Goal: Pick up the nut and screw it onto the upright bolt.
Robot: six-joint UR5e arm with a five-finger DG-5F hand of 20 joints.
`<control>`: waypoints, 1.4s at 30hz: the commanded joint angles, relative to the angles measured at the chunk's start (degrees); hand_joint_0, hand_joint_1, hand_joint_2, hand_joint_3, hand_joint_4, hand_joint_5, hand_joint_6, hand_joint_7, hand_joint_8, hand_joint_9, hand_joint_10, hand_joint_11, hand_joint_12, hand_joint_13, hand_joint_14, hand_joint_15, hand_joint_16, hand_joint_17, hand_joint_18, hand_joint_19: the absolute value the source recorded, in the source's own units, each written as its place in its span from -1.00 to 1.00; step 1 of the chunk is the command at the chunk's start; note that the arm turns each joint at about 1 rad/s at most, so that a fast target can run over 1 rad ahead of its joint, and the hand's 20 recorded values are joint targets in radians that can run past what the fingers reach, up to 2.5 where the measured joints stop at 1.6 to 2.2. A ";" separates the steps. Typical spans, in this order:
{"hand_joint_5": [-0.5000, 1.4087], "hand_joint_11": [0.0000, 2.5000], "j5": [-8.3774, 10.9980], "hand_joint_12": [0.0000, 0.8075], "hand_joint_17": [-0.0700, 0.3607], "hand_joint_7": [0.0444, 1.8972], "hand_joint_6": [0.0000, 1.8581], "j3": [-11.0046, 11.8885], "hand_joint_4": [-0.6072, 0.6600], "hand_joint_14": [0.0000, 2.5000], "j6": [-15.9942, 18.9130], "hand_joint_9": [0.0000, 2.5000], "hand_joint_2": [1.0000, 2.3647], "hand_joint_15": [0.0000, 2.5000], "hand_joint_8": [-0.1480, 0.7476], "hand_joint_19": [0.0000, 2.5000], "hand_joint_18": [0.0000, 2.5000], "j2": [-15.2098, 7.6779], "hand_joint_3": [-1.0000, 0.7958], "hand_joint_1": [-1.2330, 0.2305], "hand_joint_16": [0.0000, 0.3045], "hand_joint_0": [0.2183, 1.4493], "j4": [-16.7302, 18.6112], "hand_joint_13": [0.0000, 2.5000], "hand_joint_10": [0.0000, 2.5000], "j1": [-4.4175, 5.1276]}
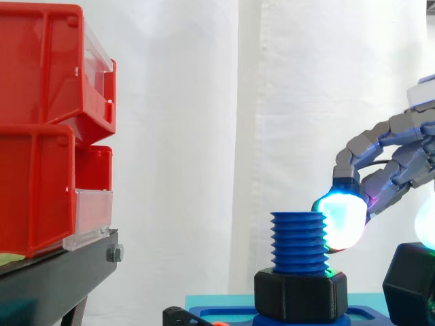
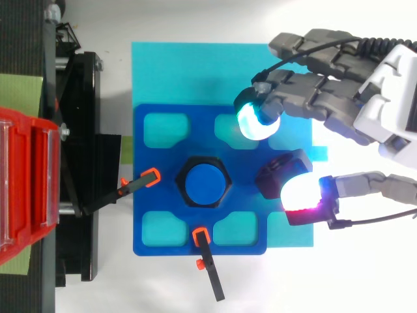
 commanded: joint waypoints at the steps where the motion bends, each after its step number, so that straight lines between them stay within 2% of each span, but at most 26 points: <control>1: -0.67 -0.91 -0.47 -0.03 -0.05 -0.09 -0.46 0.00 0.24 -1.00 -0.12 -0.61 -1.00 -1.00 -0.07 -0.88 -0.80 0.33 -0.44 -0.57 -0.61 -0.60 0.00 -0.83 -1.00 -0.17; 23: -0.67 -0.91 -0.21 -0.02 -0.04 -0.09 -0.46 0.00 0.24 -1.00 0.23 -0.62 -1.00 -1.00 -0.07 -0.88 -0.80 0.33 -0.44 -0.61 -0.60 -0.62 0.00 -0.83 -1.00 0.18; 29: -0.67 -0.91 -0.21 -0.02 -0.03 -0.10 -0.46 0.00 0.25 -1.00 1.11 -0.62 -1.00 -1.00 -0.07 -0.89 -0.81 0.33 -0.44 -0.62 -0.60 -0.63 -0.35 -0.84 -1.00 0.35; 38: -0.68 -0.91 -0.12 0.00 -0.01 -0.10 -0.46 -0.09 0.25 -1.00 4.98 -0.63 -1.00 -1.00 -0.06 -0.90 -0.82 0.25 -0.44 -0.63 -0.58 -0.66 -0.52 -0.85 -1.00 0.79; 42: -0.68 -0.92 -0.12 0.00 -0.01 -0.10 -0.46 -0.18 0.25 -1.00 4.98 -0.64 -1.00 -1.00 -0.05 -0.90 -0.82 0.25 -0.44 -0.62 -0.58 -0.67 -0.52 -0.86 -1.00 0.79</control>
